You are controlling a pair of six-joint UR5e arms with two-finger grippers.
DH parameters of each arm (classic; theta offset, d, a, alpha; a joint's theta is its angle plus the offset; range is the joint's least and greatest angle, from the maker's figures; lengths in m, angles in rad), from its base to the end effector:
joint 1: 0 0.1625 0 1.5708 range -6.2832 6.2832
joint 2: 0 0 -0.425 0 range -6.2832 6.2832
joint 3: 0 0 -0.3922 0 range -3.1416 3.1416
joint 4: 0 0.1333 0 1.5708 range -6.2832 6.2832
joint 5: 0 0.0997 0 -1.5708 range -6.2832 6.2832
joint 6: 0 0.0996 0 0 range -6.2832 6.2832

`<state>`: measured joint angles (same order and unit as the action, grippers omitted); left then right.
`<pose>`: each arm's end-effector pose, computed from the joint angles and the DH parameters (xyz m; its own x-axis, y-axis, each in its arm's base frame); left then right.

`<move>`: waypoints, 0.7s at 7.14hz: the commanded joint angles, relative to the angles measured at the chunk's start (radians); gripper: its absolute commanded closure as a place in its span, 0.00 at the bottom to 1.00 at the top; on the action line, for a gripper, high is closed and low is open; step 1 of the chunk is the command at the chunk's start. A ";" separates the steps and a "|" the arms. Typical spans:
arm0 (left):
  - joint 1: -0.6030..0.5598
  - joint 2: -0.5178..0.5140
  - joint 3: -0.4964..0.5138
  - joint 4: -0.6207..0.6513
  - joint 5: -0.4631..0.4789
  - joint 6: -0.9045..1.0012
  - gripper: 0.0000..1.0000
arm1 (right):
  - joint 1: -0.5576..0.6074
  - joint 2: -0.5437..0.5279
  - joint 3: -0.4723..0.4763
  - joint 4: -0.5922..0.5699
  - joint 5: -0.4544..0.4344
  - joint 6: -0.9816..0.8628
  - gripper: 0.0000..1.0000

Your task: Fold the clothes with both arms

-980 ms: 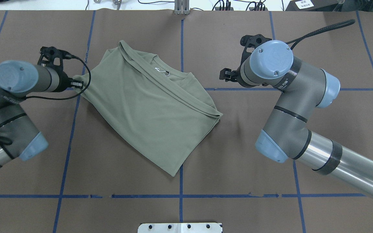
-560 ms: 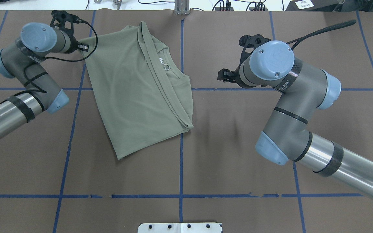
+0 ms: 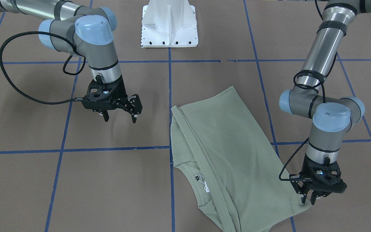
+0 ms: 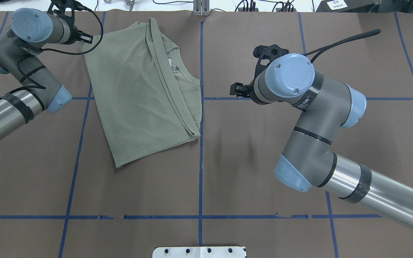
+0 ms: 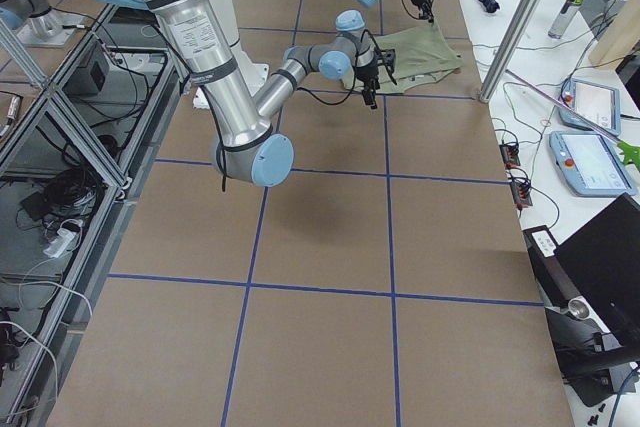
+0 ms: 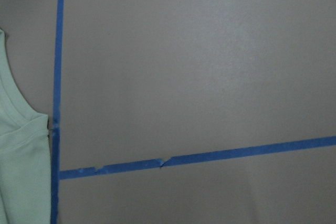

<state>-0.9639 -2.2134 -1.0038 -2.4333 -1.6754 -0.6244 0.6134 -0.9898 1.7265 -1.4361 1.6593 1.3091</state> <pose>0.3465 -0.7146 0.4513 0.8210 0.2323 -0.5215 0.1759 0.7661 0.6182 -0.4712 -0.4840 0.2418 0.6425 0.1372 0.7539 -0.3643 0.9203 0.1430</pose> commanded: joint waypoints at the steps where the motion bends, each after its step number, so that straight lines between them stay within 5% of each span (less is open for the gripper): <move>1: 0.008 0.129 -0.190 -0.015 -0.119 -0.012 0.00 | -0.055 0.119 -0.089 -0.001 -0.057 0.176 0.06; 3: 0.008 0.205 -0.294 -0.015 -0.187 -0.047 0.00 | -0.093 0.285 -0.307 0.041 -0.137 0.335 0.23; 5: 0.014 0.205 -0.299 -0.016 -0.187 -0.101 0.00 | -0.124 0.292 -0.396 0.117 -0.187 0.416 0.25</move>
<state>-0.9535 -2.0135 -1.2938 -2.4483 -1.8574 -0.7000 0.5097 -0.7145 1.3927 -1.3513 1.5003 1.6776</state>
